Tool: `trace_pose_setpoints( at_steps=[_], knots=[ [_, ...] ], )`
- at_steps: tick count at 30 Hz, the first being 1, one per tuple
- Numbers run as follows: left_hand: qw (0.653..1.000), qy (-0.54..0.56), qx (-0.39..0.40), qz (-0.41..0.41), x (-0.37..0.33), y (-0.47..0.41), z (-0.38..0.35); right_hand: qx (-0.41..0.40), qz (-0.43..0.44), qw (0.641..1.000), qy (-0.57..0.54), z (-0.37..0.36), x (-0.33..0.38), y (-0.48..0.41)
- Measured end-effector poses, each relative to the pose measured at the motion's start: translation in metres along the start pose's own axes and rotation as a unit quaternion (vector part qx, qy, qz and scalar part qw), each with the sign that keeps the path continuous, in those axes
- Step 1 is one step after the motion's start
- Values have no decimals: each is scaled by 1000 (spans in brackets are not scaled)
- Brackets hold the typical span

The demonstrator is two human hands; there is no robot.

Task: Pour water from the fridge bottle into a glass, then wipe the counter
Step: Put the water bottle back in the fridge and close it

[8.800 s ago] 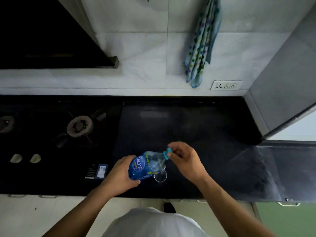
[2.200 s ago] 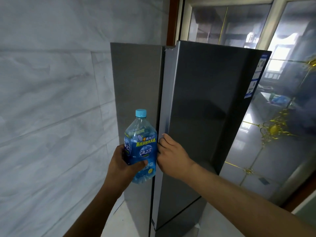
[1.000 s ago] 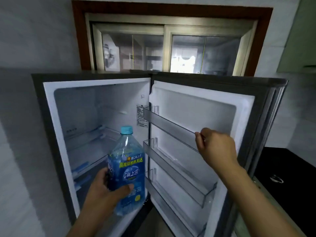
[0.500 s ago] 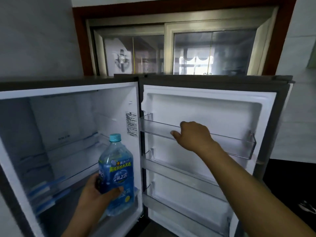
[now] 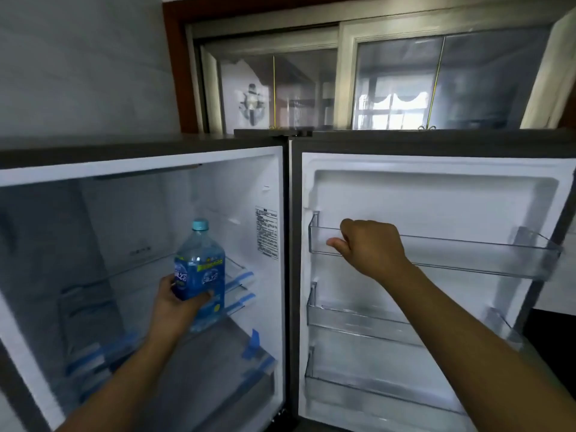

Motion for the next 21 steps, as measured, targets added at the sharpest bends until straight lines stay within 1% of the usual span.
trace_pose_setpoints(
  at_steps=[4, 8, 9, 11, 14, 16, 21],
  knots=[
    [999, 29, 14, -5, 10, -52, -16, 11, -22, 1000, -15, -4, -9, -4],
    [998, 36, 47, -1, 23, -97, -38, -4, -37, 999, -6, -8, -8, -4],
    [998, 39, 51, 6, 27, -107, -42, -10, -39, 999, -6, -8, -8, -3],
    [995, 61, 56, 48, 41, -129, -47, -16, -46, 999, -6, -9, -8, -3],
    [992, 79, 74, 72, 57, -151, -60, -7, -63, 998, -13, -10, -8, -3],
    [991, 81, 77, 71, 64, -162, -68, -4, -70, 997, -15, -10, -8, -3],
    [992, 39, 105, 55, 84, -181, -73, 3, -77, 997, -12, -9, -7, -4]
  ],
)
Point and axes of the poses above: each hand's wrist, its own y-axis away from the middle knuckle, its own z-axis out of the back of the hand, x = y × z, the point moved 1 cm from there along -y, towards the middle knuckle, and after that the axes turned 4 degrees about -x, right-handed, at the moved point
